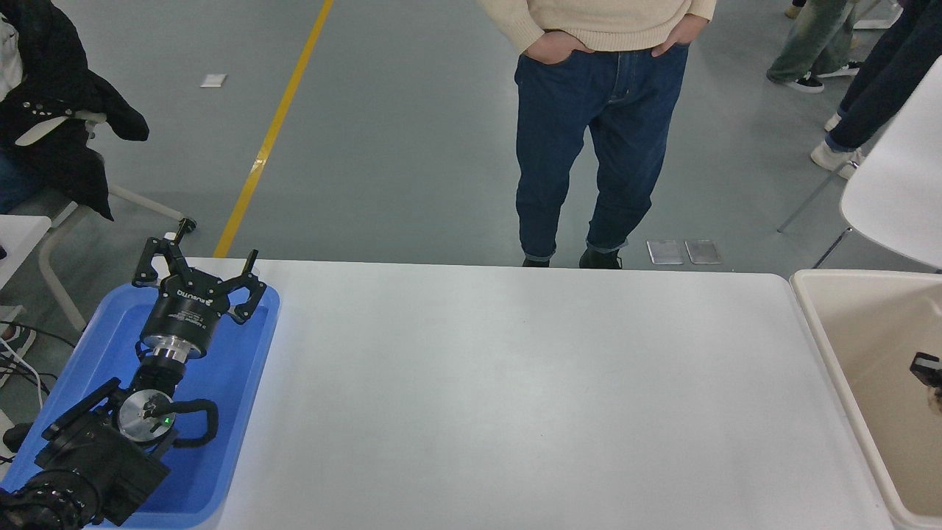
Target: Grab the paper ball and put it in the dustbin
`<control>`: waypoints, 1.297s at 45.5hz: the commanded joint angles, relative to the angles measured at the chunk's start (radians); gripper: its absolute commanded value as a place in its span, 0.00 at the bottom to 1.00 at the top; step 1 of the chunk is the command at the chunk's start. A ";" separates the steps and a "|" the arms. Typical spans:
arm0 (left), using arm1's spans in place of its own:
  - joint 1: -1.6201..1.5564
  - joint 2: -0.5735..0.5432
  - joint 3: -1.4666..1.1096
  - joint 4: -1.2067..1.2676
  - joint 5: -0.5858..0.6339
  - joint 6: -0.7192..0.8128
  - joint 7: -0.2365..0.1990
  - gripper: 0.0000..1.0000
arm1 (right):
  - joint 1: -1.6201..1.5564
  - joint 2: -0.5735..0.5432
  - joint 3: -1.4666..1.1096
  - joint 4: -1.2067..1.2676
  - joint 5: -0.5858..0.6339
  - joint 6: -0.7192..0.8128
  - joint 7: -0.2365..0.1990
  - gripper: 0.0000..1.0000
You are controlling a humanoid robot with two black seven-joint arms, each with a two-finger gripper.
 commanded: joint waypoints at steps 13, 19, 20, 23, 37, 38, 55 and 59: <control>-0.002 0.000 0.000 0.000 0.000 0.000 0.000 1.00 | -0.135 0.120 0.059 -0.081 0.061 -0.393 0.001 0.00; 0.000 0.000 0.000 0.000 0.000 0.000 0.000 1.00 | -0.142 0.119 0.059 -0.083 0.060 -0.405 -0.001 0.00; -0.002 0.000 0.000 0.000 0.000 0.000 0.000 1.00 | -0.142 0.119 0.059 -0.085 0.060 -0.410 -0.001 0.00; 0.000 0.000 0.000 0.000 0.000 0.000 0.000 1.00 | -0.142 0.111 0.058 -0.086 0.060 -0.424 -0.001 0.01; 0.000 0.000 0.000 0.000 0.000 0.000 0.000 1.00 | -0.153 0.116 0.056 -0.129 0.061 -0.517 0.002 0.97; -0.002 0.000 0.000 0.000 0.000 0.000 0.000 1.00 | -0.153 0.116 0.056 -0.128 0.061 -0.517 0.002 0.99; 0.000 0.000 0.000 0.000 0.000 0.000 0.000 1.00 | -0.138 0.103 0.156 -0.114 0.069 -0.513 0.001 1.00; 0.000 0.000 0.000 0.000 0.000 0.000 0.000 1.00 | -0.123 0.057 0.249 -0.074 0.069 -0.504 0.001 1.00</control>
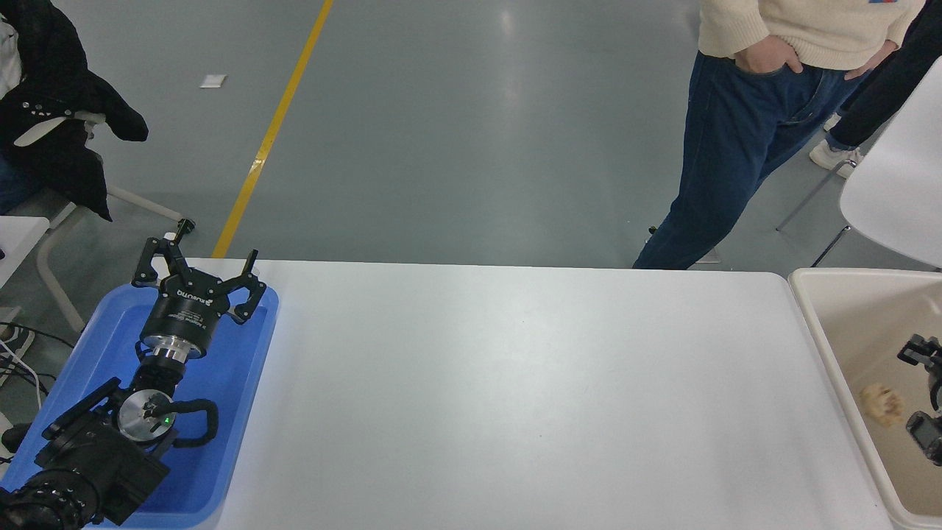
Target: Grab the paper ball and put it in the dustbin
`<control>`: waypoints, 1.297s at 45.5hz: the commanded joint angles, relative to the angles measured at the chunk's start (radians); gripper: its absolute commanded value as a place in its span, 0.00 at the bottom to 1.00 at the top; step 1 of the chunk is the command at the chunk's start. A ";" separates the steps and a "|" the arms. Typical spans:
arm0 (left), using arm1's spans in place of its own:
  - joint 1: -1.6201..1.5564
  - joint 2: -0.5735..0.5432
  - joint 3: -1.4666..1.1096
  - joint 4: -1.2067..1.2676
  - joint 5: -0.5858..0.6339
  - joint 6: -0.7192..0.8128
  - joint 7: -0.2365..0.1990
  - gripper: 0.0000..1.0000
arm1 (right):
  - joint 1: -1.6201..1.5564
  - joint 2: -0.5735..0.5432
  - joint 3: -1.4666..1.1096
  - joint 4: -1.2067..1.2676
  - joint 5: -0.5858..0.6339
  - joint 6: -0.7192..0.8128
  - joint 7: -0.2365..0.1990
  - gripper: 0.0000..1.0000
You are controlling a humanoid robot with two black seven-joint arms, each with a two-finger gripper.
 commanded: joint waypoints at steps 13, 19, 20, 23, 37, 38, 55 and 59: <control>-0.001 0.000 0.000 0.000 0.000 0.000 0.001 1.00 | 0.087 -0.290 0.498 0.523 0.003 0.014 0.000 1.00; -0.001 0.000 0.000 0.000 0.000 0.000 0.001 1.00 | 0.078 -0.362 0.592 0.677 0.002 0.029 0.000 1.00; -0.001 0.000 0.000 0.000 0.000 0.000 0.000 1.00 | 0.078 -0.367 0.600 0.701 0.003 0.032 0.000 1.00; -0.001 0.000 0.000 0.000 0.000 0.000 0.001 1.00 | 0.077 -0.379 0.629 0.753 0.002 0.034 0.000 1.00; 0.000 0.000 0.000 0.000 -0.002 0.000 0.000 1.00 | -0.092 -0.272 1.181 0.837 0.000 0.063 0.039 1.00; 0.000 0.000 0.000 0.000 -0.002 0.000 0.000 1.00 | -0.107 -0.252 1.216 0.837 0.000 0.063 0.056 1.00; 0.000 0.000 0.000 0.000 -0.002 0.000 0.000 1.00 | -0.265 -0.022 1.406 0.819 0.062 0.326 0.501 1.00; 0.000 0.000 0.000 0.000 -0.002 0.000 0.000 1.00 | -0.270 0.012 1.413 0.794 0.114 0.383 0.582 1.00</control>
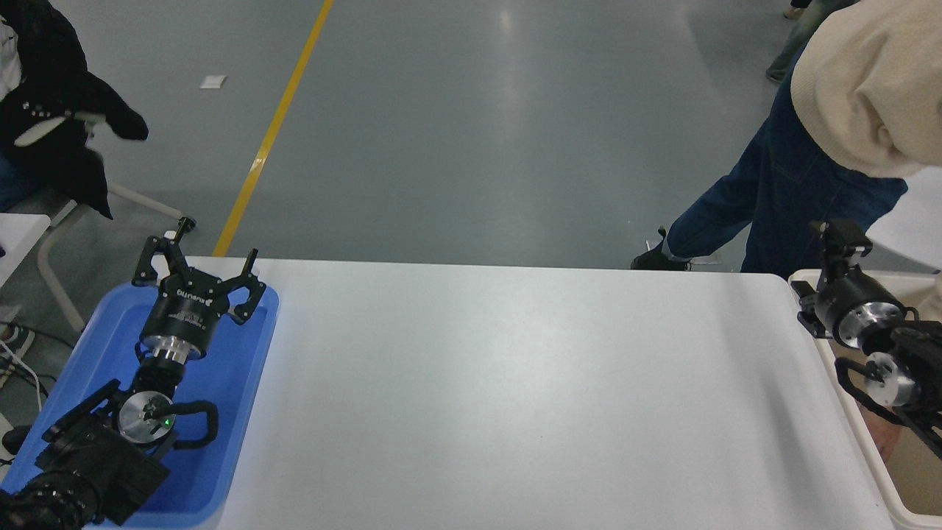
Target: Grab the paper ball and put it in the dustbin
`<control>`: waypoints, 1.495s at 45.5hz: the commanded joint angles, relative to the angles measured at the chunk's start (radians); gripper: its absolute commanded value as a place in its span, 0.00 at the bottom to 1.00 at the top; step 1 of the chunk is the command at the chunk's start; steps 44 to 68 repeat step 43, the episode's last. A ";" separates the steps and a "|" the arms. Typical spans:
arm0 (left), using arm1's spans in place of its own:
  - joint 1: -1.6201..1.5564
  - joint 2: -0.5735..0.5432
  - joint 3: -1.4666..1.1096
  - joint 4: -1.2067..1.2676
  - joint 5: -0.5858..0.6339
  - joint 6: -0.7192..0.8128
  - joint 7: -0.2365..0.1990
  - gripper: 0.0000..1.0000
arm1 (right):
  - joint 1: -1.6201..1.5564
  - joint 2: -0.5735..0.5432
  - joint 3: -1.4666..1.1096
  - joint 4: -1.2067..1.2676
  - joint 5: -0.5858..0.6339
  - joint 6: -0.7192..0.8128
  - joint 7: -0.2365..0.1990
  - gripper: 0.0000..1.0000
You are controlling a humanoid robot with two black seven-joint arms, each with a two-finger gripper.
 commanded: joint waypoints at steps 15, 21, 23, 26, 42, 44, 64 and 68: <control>-0.002 0.000 0.000 0.000 0.000 0.000 0.000 1.00 | -0.064 0.214 0.081 -0.002 0.058 0.005 0.236 1.00; -0.002 0.000 0.000 0.000 0.000 0.000 0.000 1.00 | -0.063 0.237 0.111 -0.003 0.072 -0.015 0.238 1.00; -0.002 0.000 0.000 0.000 0.000 0.000 0.002 1.00 | -0.063 0.248 0.128 0.000 0.075 -0.015 0.238 1.00; -0.002 0.000 0.000 0.000 0.000 0.000 0.002 1.00 | -0.061 0.260 0.130 0.000 0.075 -0.012 0.236 1.00; -0.002 0.000 0.000 0.000 0.000 0.000 0.002 1.00 | -0.063 0.271 0.092 0.014 0.075 0.002 0.235 1.00; -0.002 0.000 0.000 0.000 0.002 0.000 0.002 1.00 | -0.064 0.271 0.092 0.020 0.075 0.001 0.235 1.00; -0.002 0.000 0.000 0.000 0.002 0.000 0.002 1.00 | -0.064 0.271 0.092 0.020 0.075 0.001 0.235 1.00; -0.002 0.000 0.000 0.000 0.002 0.000 0.002 1.00 | -0.064 0.271 0.092 0.020 0.075 0.001 0.235 1.00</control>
